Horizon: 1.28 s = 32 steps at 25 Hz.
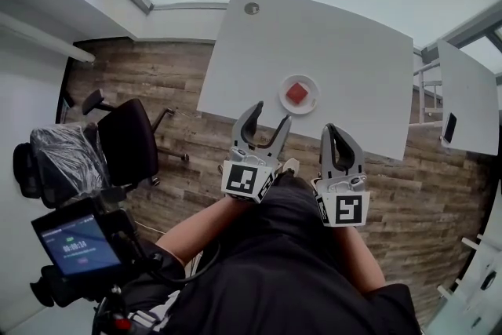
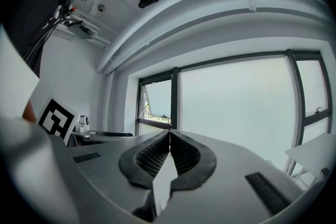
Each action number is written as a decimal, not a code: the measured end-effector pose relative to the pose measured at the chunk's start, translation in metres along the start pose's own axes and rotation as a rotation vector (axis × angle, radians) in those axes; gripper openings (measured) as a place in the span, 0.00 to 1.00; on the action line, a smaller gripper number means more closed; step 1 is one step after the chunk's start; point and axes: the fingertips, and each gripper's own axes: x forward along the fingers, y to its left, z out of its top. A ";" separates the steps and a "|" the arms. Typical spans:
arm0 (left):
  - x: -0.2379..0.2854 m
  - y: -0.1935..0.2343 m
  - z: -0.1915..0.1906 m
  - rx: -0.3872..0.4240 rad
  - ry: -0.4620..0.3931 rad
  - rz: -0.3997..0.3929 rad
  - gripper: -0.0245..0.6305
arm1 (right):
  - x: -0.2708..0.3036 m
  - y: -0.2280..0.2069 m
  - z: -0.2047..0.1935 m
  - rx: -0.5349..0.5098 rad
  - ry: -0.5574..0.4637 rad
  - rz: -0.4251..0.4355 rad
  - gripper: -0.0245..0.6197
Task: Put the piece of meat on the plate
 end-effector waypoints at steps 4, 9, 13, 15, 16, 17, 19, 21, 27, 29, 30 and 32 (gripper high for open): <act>-0.004 -0.002 0.011 0.015 -0.022 0.003 0.44 | -0.002 0.001 0.005 -0.011 -0.017 -0.004 0.05; -0.009 -0.018 0.021 0.042 -0.052 -0.034 0.44 | -0.006 -0.001 0.008 -0.014 -0.016 -0.015 0.05; -0.009 -0.026 0.027 0.044 -0.062 -0.054 0.43 | -0.010 -0.004 0.010 -0.019 -0.021 -0.025 0.05; -0.010 -0.026 0.028 0.053 -0.063 -0.044 0.37 | -0.010 -0.006 0.010 -0.016 -0.019 -0.029 0.05; -0.010 -0.025 0.029 0.060 -0.067 -0.036 0.34 | -0.009 -0.007 0.010 -0.015 -0.017 -0.029 0.05; -0.011 -0.024 0.030 0.068 -0.071 -0.028 0.28 | -0.009 -0.008 0.010 -0.014 -0.016 -0.030 0.05; -0.013 -0.023 0.032 0.082 -0.082 -0.019 0.16 | -0.008 -0.008 0.011 -0.012 -0.014 -0.031 0.05; -0.016 -0.023 0.032 0.083 -0.082 -0.020 0.08 | -0.008 -0.007 0.010 -0.011 -0.013 -0.029 0.05; -0.019 -0.015 0.030 0.087 -0.068 0.004 0.06 | -0.005 -0.004 0.010 0.005 -0.016 -0.020 0.05; -0.021 -0.011 0.035 0.106 -0.083 0.029 0.06 | -0.003 -0.003 0.011 0.011 -0.020 -0.015 0.05; -0.022 -0.009 0.038 0.114 -0.094 0.040 0.06 | -0.002 -0.002 0.012 0.011 -0.023 -0.011 0.05; -0.024 -0.008 0.041 0.123 -0.105 0.047 0.06 | -0.001 0.000 0.015 0.012 -0.028 -0.006 0.05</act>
